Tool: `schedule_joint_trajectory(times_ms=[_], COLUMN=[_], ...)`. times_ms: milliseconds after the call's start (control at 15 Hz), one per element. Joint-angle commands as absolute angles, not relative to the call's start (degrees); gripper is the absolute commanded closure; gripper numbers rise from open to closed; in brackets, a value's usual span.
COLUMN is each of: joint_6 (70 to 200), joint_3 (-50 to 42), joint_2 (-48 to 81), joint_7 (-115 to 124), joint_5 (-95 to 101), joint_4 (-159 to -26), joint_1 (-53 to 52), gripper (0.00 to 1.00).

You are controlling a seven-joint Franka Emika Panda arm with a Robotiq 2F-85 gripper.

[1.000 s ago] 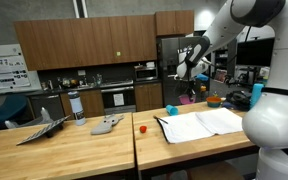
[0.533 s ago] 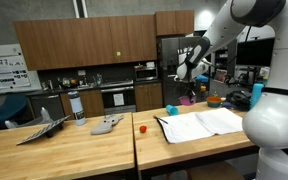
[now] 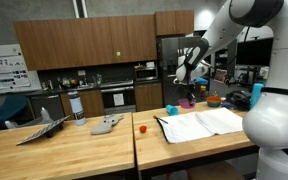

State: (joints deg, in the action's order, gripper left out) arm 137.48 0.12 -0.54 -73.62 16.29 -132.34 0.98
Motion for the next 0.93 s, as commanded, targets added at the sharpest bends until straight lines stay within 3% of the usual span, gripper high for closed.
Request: schedule_joint_trajectory(times_ms=[0, 867], joint_6=[137.03, 137.99], joint_3=[0.78, 1.80], joint_2=[-0.93, -7.15], joint_7=[-73.61, -74.33], joint_5=[13.20, 20.21], joint_4=[-135.17, -146.37], joint_1=[-0.24, -1.47], gripper=[0.99, 0.99])
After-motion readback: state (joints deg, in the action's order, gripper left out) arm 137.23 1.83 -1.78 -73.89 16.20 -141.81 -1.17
